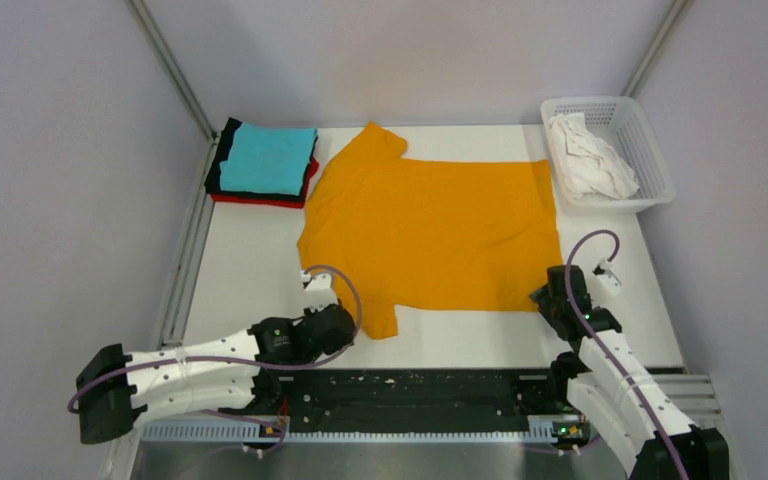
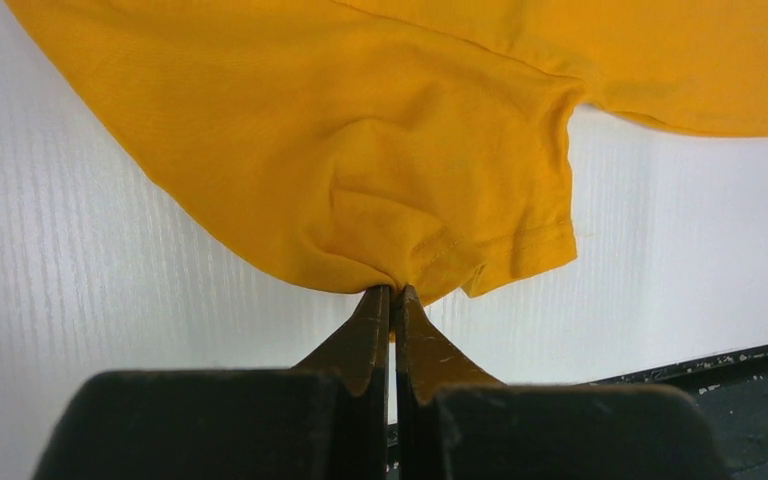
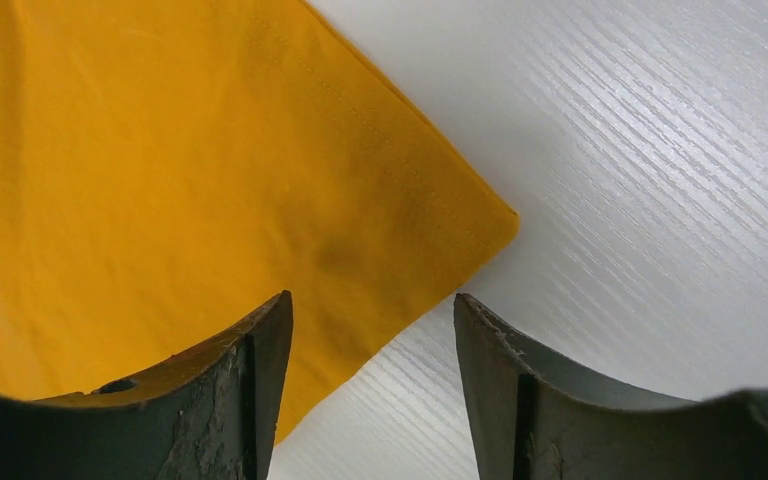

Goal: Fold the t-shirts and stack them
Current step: Grab the side of the flattened tshirt closest away from the robot with both arms

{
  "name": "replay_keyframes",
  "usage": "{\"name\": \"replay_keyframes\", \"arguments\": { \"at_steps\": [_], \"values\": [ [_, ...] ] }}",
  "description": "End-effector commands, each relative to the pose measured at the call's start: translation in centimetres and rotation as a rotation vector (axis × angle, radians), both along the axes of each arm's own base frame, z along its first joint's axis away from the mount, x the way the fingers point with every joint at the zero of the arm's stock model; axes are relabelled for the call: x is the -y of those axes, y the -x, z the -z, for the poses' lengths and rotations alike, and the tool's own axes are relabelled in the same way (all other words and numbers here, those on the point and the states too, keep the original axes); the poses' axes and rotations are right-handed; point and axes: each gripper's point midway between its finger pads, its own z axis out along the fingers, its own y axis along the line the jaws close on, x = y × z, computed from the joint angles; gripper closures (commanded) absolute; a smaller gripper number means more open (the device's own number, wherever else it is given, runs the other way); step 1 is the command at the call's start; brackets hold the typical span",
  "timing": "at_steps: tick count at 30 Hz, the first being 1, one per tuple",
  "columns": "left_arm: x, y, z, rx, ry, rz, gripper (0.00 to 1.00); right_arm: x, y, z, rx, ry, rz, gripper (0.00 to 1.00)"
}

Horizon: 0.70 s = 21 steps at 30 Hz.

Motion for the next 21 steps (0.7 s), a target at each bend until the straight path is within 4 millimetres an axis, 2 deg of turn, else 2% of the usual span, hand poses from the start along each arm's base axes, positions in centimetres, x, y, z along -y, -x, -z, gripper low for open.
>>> {"name": "replay_keyframes", "arguments": {
  "at_steps": [1,7,9,13,16,21],
  "values": [
    [1.1,-1.7,-2.1,0.066,0.051,-0.033,1.00,0.5,-1.4,-0.1,0.042,0.037,0.003,0.42],
    [1.0,-2.5,-2.3,0.073,0.040,-0.055,1.00,0.7,-1.7,1.1,0.006,0.060,-0.003,0.47],
    [1.0,-2.7,-2.3,0.072,0.040,-0.063,1.00,0.7,-1.8,1.2,0.001,0.066,-0.005,0.56],
    [1.0,-3.2,-2.9,0.080,0.041,-0.070,1.00,0.4,-2.6,0.3,0.029,0.070,-0.041,0.88],
    [1.6,-3.5,-3.7,0.087,0.060,-0.058,1.00,0.1,-3.0,-0.9,0.047,0.077,-0.078,1.00],
    [2.4,-5.6,-5.7,0.123,0.105,-0.059,1.00,-0.5,-4.4,-3.3,0.087,0.082,-0.135,1.00]
  ]
}}
